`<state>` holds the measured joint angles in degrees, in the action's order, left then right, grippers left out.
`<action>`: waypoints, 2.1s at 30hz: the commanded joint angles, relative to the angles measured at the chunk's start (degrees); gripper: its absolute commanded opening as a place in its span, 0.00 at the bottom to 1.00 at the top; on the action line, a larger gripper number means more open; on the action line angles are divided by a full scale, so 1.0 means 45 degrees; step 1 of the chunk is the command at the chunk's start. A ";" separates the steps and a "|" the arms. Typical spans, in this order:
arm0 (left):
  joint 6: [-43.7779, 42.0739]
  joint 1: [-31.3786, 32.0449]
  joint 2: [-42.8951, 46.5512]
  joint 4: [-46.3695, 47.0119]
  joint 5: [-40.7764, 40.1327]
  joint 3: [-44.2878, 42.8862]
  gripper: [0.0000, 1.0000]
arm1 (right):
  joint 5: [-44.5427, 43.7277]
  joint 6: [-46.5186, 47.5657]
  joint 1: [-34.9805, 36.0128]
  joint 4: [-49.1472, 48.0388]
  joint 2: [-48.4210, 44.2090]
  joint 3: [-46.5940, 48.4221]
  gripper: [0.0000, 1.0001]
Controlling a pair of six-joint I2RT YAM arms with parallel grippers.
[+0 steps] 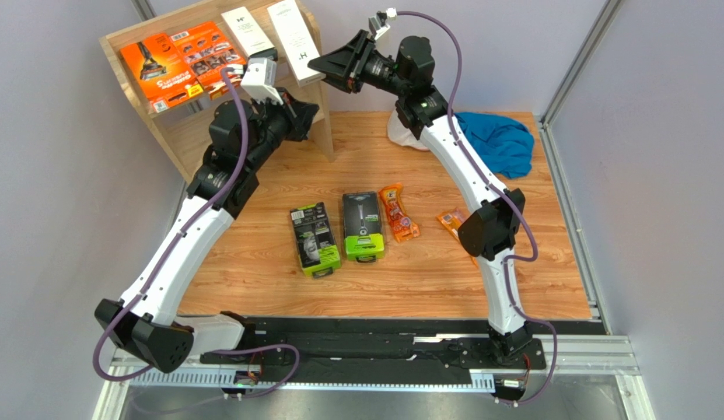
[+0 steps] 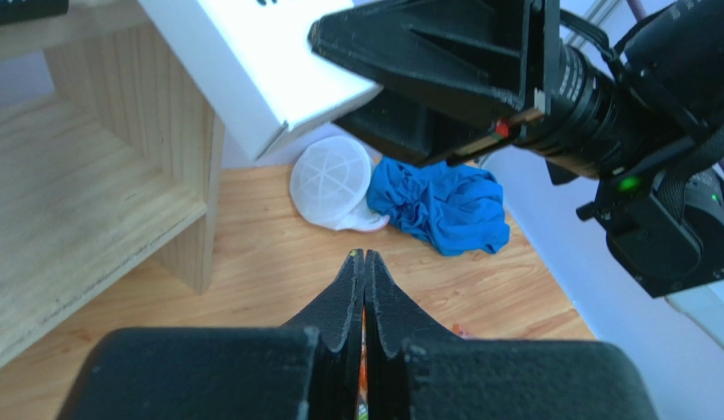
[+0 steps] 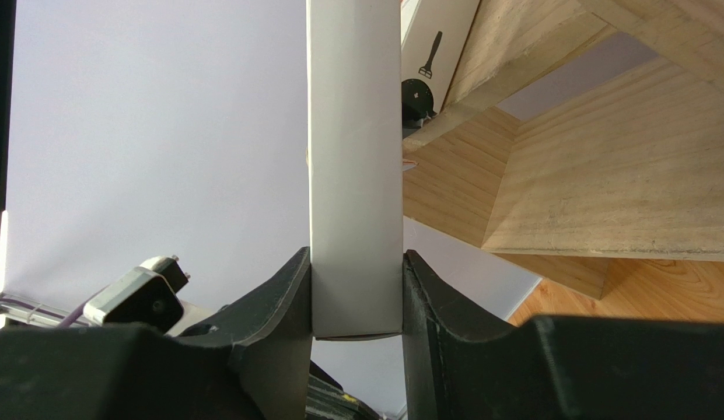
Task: Place and organize the shaving razors onto the shelf
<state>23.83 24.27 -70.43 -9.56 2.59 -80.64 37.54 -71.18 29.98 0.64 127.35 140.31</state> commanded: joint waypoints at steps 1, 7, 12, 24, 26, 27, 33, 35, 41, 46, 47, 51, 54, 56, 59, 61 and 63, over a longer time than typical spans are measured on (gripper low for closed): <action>-0.0258 -0.0101 -0.0480 0.1243 0.0322 -0.0771 0.00 | -0.0080 -0.0295 0.0077 -0.0221 0.0235 0.0869 0.00; -0.0219 -0.0179 -0.1260 0.1383 0.0577 -0.1337 0.00 | 0.0037 -0.0491 0.0057 0.0247 0.0684 0.1105 0.00; -0.0101 -0.0198 -0.1457 0.1909 0.0694 -0.1396 0.00 | 0.0096 -0.0550 0.0057 0.0306 0.0802 0.0969 0.00; -0.0375 -0.0491 -0.2530 0.1676 0.0128 -0.2157 0.00 | 0.0095 -0.0960 -0.0001 -0.0417 0.0743 0.0851 0.03; -0.0336 -0.0628 -0.2745 0.1540 0.0283 -0.2470 0.00 | 0.0134 -0.0960 0.0018 -0.0533 0.0724 0.0793 0.04; -0.0316 -0.0686 -0.2901 0.1481 0.0400 -0.2567 0.00 | 0.0134 -0.0999 -0.0001 -0.0573 0.0724 0.0793 0.04; -0.0511 -0.0843 -0.3332 0.1539 0.0147 -0.2939 0.00 | 0.0173 -0.1097 0.0018 -0.0768 0.0743 0.0754 0.05; -0.0531 -0.0863 -0.3391 0.1539 0.0147 -0.2978 0.00 | 0.0193 -0.1116 0.0018 -0.0788 0.0782 0.0753 0.06; -0.0433 -0.0902 -0.3352 0.2027 -0.0008 -0.2724 0.00 | 0.0310 -0.1214 0.0038 -0.0866 0.0880 0.0793 0.12; -0.0511 -0.0941 -0.3488 0.2457 -0.0145 -0.2821 0.00 | 0.0252 -0.1234 0.0038 -0.1002 0.0899 0.0793 0.31; -0.0512 -0.0960 -0.3527 0.2457 -0.0185 -0.2861 0.00 | 0.0213 -0.1234 0.0018 -0.1022 0.0899 0.0793 0.34; -0.0687 -0.0999 -0.3781 0.2942 -0.0340 -0.2998 0.00 | 0.0038 -0.1331 0.0038 -0.1061 0.0899 0.0793 0.41; -0.0765 -0.1038 -0.3840 0.3432 -0.0458 -0.2919 0.00 | -0.0099 -0.1507 0.0057 -0.1256 0.1016 0.0890 0.48; -0.0785 -0.1038 -0.3918 0.3434 -0.0458 -0.3075 0.00 | -0.0081 -0.1507 0.0057 -0.1121 0.1210 0.1065 0.50; -0.0824 -0.1058 -0.3977 0.3570 -0.0497 -0.3134 0.00 | 0.0037 -0.1624 0.0077 -0.1217 0.1329 0.1183 0.51; -0.0785 -0.1077 -0.4074 0.3648 -0.0536 -0.3134 0.00 | 0.0037 -0.1644 0.0057 -0.1256 0.1290 0.1066 0.52; -0.0727 -0.1116 -0.4211 0.3745 -0.0537 -0.3231 0.00 | 0.0037 -0.1663 0.0077 -0.1373 0.1212 0.0949 0.53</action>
<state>21.93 20.60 -88.51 0.47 3.20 -91.57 34.22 -76.95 29.21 -3.29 133.10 143.00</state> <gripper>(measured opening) 0.007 0.520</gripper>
